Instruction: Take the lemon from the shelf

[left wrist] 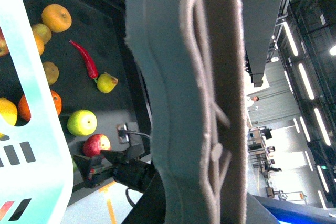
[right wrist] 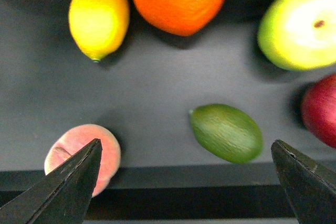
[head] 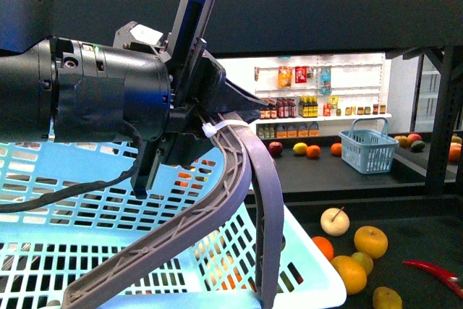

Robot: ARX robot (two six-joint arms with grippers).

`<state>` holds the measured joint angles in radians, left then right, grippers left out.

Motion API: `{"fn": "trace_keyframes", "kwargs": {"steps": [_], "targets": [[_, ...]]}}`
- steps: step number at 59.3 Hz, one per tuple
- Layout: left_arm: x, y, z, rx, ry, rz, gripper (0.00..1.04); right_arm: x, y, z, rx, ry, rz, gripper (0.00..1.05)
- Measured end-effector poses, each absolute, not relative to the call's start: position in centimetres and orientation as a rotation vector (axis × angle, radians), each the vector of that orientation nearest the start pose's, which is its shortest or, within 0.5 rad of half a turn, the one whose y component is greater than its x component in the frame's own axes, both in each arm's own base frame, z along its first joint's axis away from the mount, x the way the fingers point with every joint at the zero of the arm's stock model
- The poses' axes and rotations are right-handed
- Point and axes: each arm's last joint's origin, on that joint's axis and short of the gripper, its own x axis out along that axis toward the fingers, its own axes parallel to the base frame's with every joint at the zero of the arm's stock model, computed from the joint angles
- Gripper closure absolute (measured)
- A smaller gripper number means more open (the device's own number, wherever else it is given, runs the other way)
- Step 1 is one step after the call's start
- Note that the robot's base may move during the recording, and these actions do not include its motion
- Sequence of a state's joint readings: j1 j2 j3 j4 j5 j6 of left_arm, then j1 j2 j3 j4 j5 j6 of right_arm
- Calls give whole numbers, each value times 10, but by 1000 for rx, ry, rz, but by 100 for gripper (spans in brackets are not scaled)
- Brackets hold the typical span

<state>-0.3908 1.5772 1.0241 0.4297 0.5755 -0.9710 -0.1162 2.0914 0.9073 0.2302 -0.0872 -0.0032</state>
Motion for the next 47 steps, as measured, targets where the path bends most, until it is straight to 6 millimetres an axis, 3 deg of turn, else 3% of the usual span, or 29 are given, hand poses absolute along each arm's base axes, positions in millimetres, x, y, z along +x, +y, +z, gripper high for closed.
{"fn": "trace_keyframes", "kwargs": {"steps": [9, 21, 47], "targets": [[320, -149, 279, -902, 585, -825, 98, 388, -9, 30, 62, 1001, -3, 7], [320, -149, 278, -902, 583, -822, 98, 410, 20, 4, 55, 1026, -11, 7], [320, -149, 279, -902, 585, -824, 98, 451, 45, -29, 43, 1044, -39, 7]]}}
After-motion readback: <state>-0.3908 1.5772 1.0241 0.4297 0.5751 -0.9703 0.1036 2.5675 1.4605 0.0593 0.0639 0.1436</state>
